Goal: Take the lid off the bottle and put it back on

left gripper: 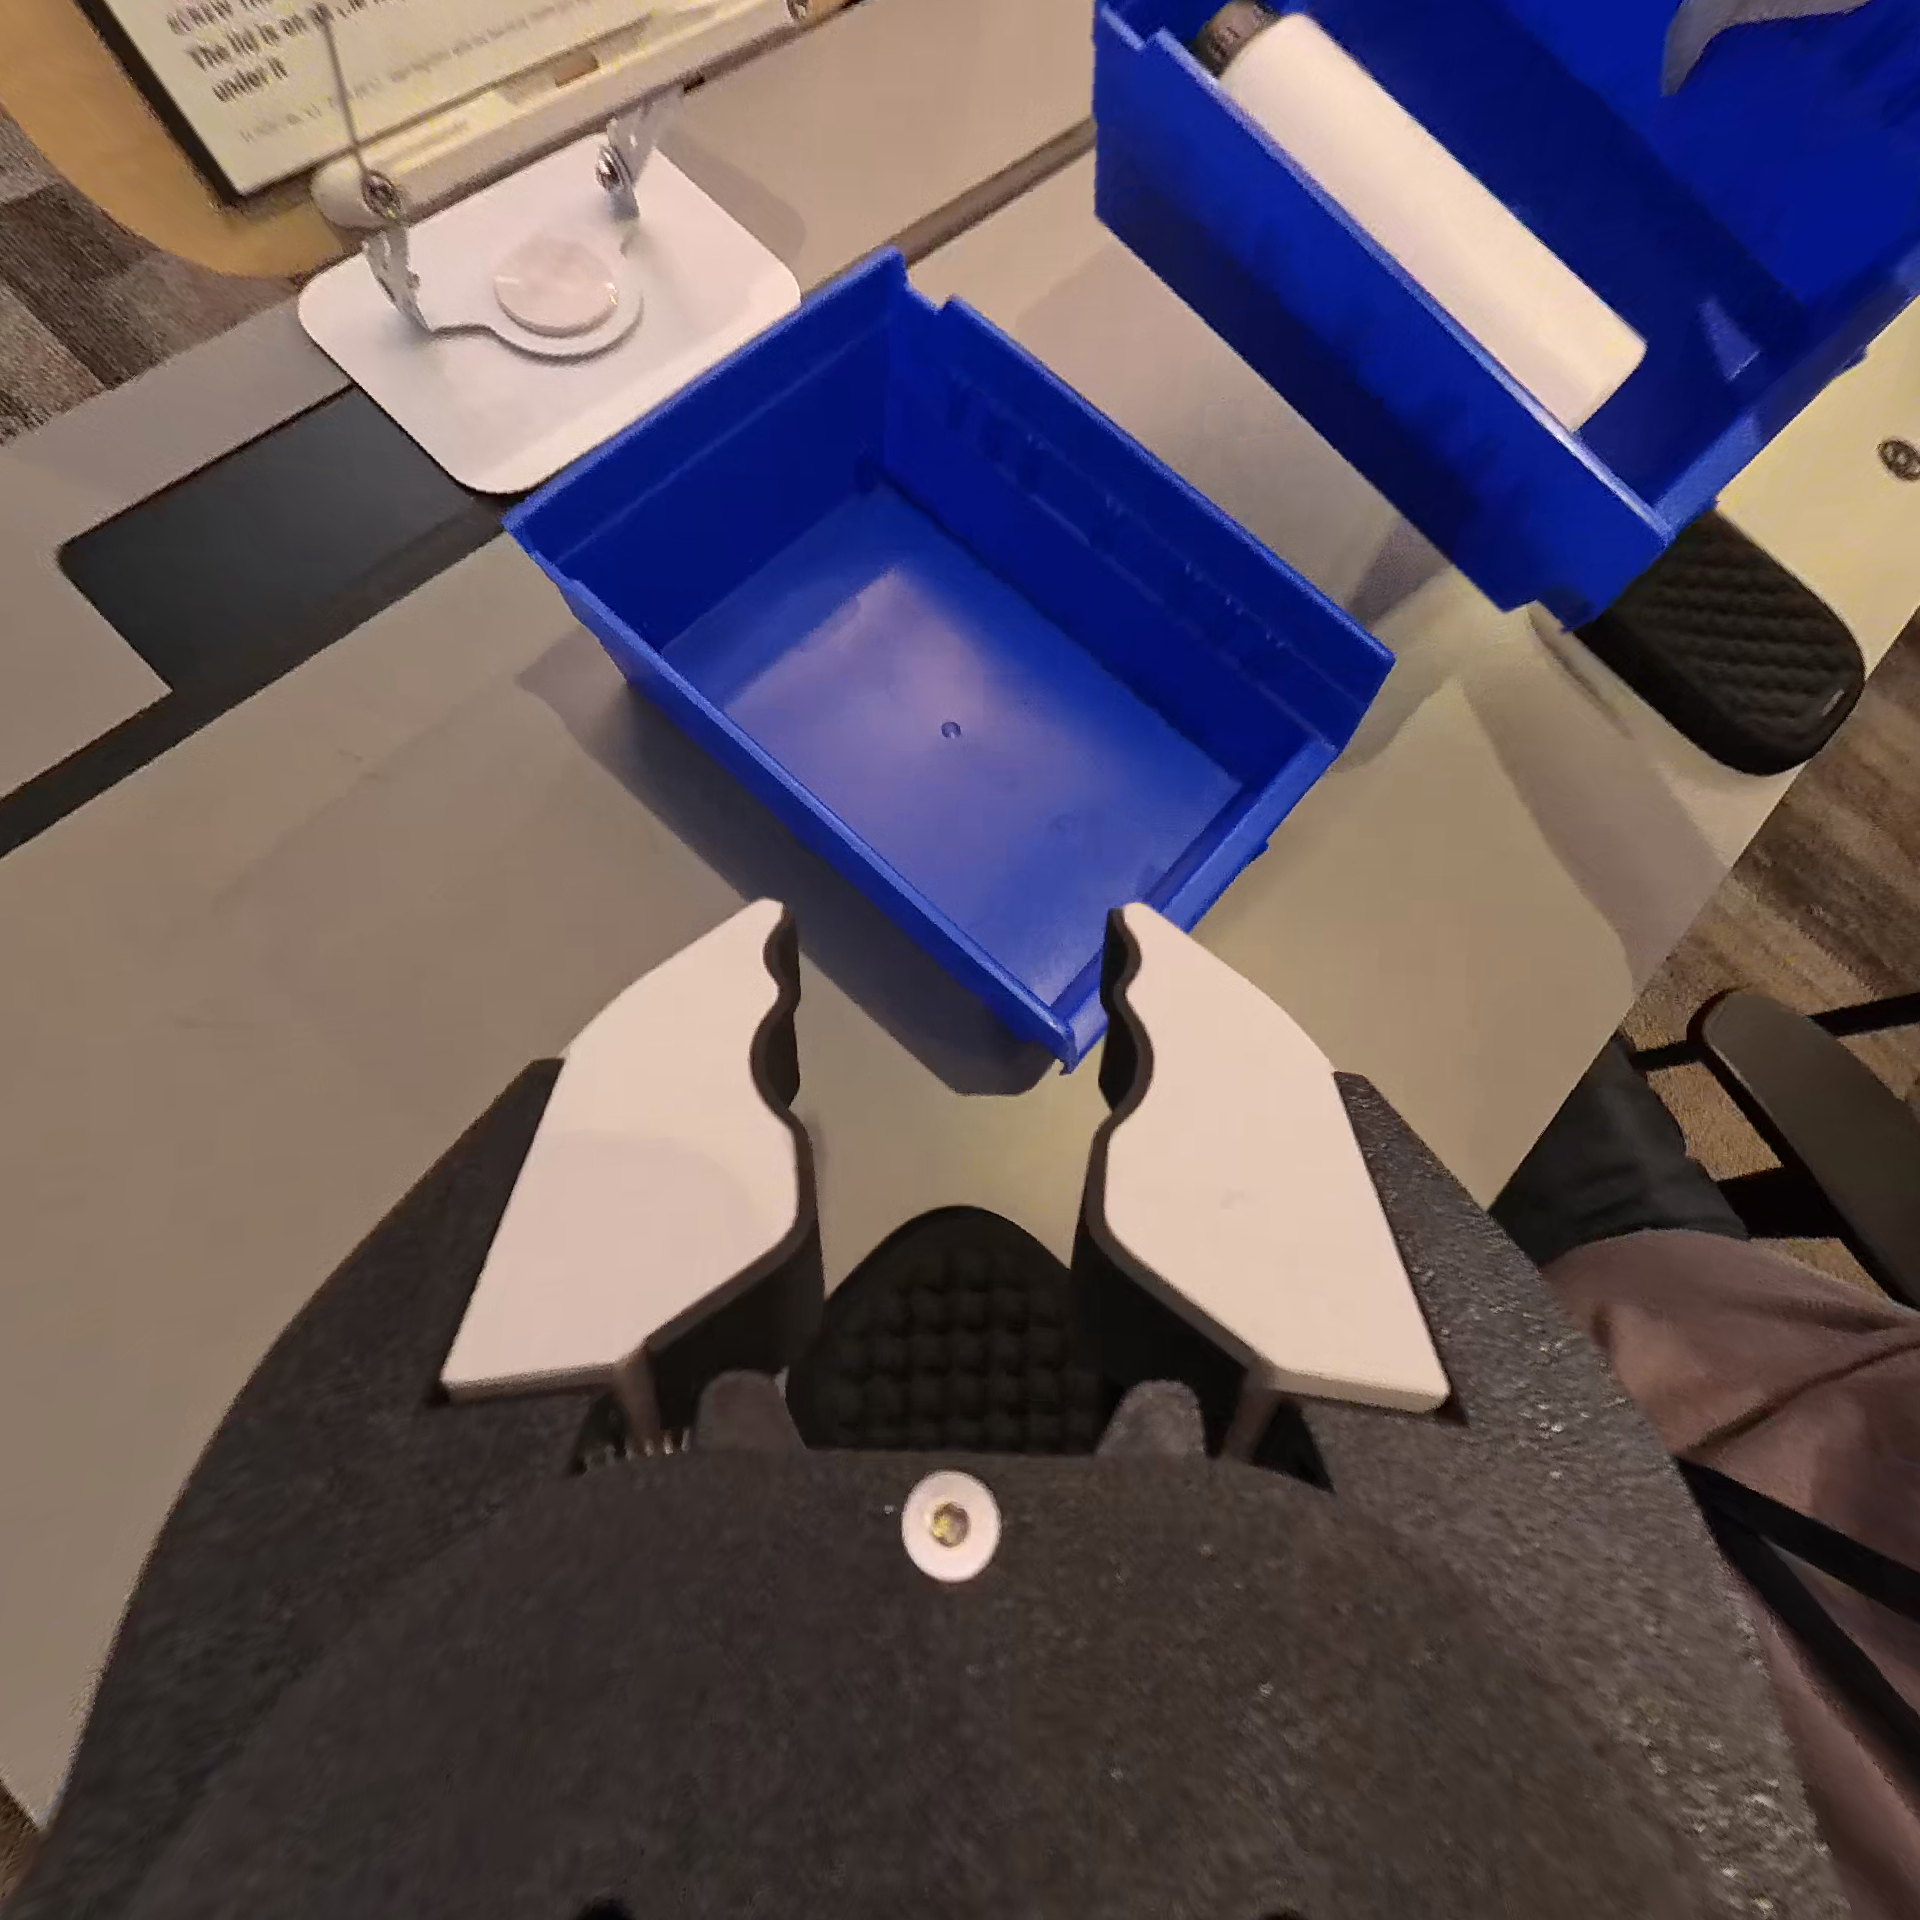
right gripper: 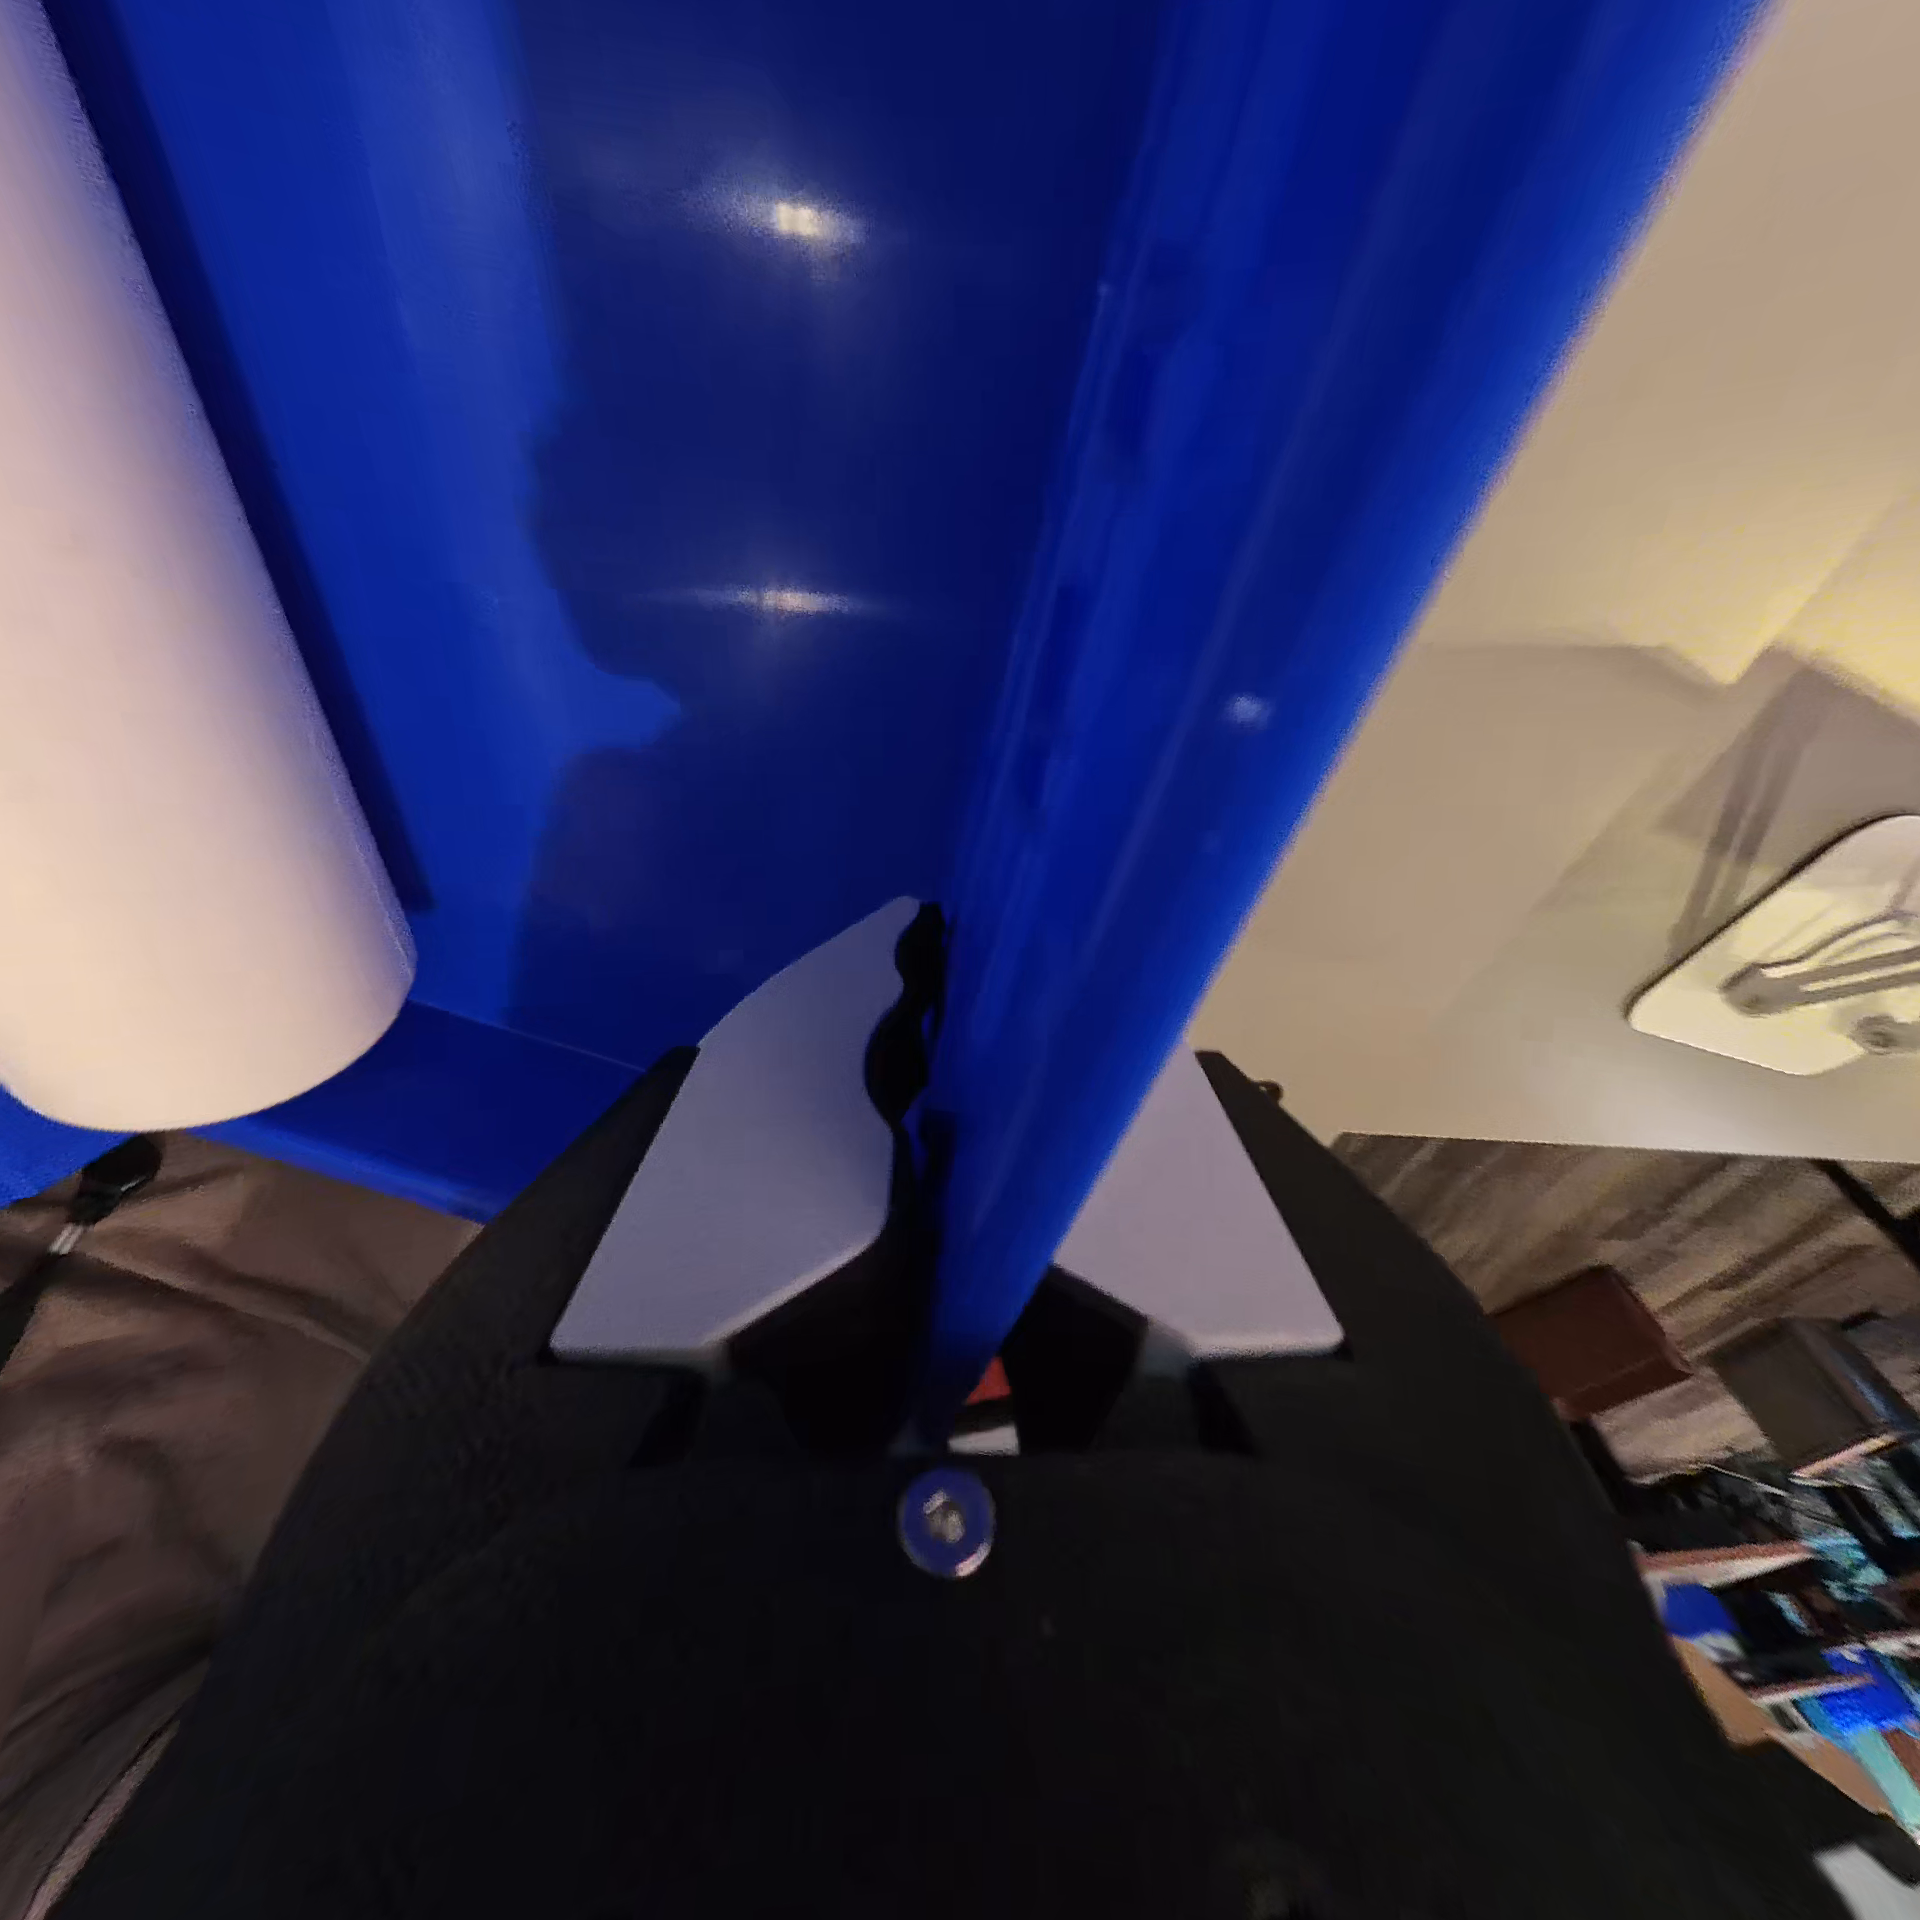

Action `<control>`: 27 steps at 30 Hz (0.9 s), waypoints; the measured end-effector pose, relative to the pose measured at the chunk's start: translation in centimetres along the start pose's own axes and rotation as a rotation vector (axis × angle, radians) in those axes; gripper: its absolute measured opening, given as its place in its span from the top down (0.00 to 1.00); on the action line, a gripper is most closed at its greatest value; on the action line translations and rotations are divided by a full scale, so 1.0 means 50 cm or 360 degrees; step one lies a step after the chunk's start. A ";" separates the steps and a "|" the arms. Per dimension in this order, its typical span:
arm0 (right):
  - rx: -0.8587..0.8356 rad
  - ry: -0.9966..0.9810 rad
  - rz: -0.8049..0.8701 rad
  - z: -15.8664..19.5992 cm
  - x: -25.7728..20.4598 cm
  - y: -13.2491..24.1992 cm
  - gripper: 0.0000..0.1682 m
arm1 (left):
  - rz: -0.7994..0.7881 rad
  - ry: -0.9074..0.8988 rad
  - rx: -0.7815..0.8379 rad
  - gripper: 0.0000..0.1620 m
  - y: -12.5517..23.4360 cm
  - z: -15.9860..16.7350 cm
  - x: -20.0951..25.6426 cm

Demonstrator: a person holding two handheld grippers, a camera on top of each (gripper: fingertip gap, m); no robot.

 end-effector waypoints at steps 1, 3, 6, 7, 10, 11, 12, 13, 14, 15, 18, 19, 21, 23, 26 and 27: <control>0.0002 0.0034 0.0023 -0.011 -0.025 0.025 0.96 | -0.0001 0.0008 0.0026 0.66 0.001 -0.002 -0.002; 0.0014 0.0111 0.0045 -0.037 -0.082 0.071 0.96 | 0.0013 0.0033 0.0072 0.66 -0.002 -0.010 -0.001; 0.0051 0.0247 0.0023 -0.084 -0.187 0.120 0.96 | -0.0027 0.0000 0.0161 0.62 -0.004 -0.027 0.003; 0.0066 0.0296 0.0007 -0.102 -0.227 0.129 0.97 | -0.0057 0.0003 0.0220 0.60 0.000 -0.034 0.002; 0.0096 0.0456 -0.0067 -0.158 -0.355 0.135 0.96 | -0.0148 0.0108 0.0511 0.54 0.034 -0.051 -0.011; 0.0100 0.0499 -0.0096 -0.178 -0.400 0.130 0.96 | -0.0206 0.0181 0.0634 0.50 0.048 -0.054 -0.017; 0.0103 0.0536 -0.0126 -0.198 -0.446 0.123 0.96 | -0.0252 0.0244 0.0751 0.49 0.063 -0.056 -0.022; 0.0106 0.0577 -0.0153 -0.217 -0.493 0.114 0.96 | -0.0273 0.0282 0.0863 0.49 0.077 -0.057 -0.022; 0.0108 0.0629 -0.0176 -0.236 -0.540 0.105 0.96 | -0.0290 0.0308 0.0956 0.48 0.089 -0.055 -0.022; 0.0108 0.0686 -0.0200 -0.254 -0.588 0.095 0.96 | -0.0322 0.0331 0.1015 0.47 0.099 -0.051 -0.024; 0.0071 0.0829 -0.0272 -0.295 -0.725 0.067 0.96 | -0.0407 0.0357 0.1044 0.46 0.120 -0.040 -0.036; 0.0051 0.0868 -0.0291 -0.305 -0.767 0.058 0.96 | -0.0415 0.0369 0.1048 0.45 0.125 -0.036 -0.041; 0.0024 0.0934 -0.0313 -0.320 -0.843 0.042 0.96 | -0.0418 0.0392 0.1068 0.46 0.139 -0.028 -0.050; 0.0019 0.0985 -0.0324 -0.332 -0.909 0.024 0.96 | -0.0459 0.0410 0.1063 0.45 0.153 -0.018 -0.060; -0.0027 0.1029 -0.0366 -0.346 -0.986 -0.016 0.96 | -0.0591 0.0407 0.1024 0.45 0.168 -0.003 -0.078; -0.0052 0.1036 -0.0380 -0.349 -1.004 -0.034 0.96 | -0.0598 0.0415 0.1023 0.45 0.170 0.000 -0.082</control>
Point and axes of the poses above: each gripper's, where its closed fingertips meet, y back along the fingers, z out of its underside, x = y × z across the jaws, the point moved 9 cm from there along y, back along the fingers, and after that the axes turned 7 degrees about -z, right-handed, at the moved point
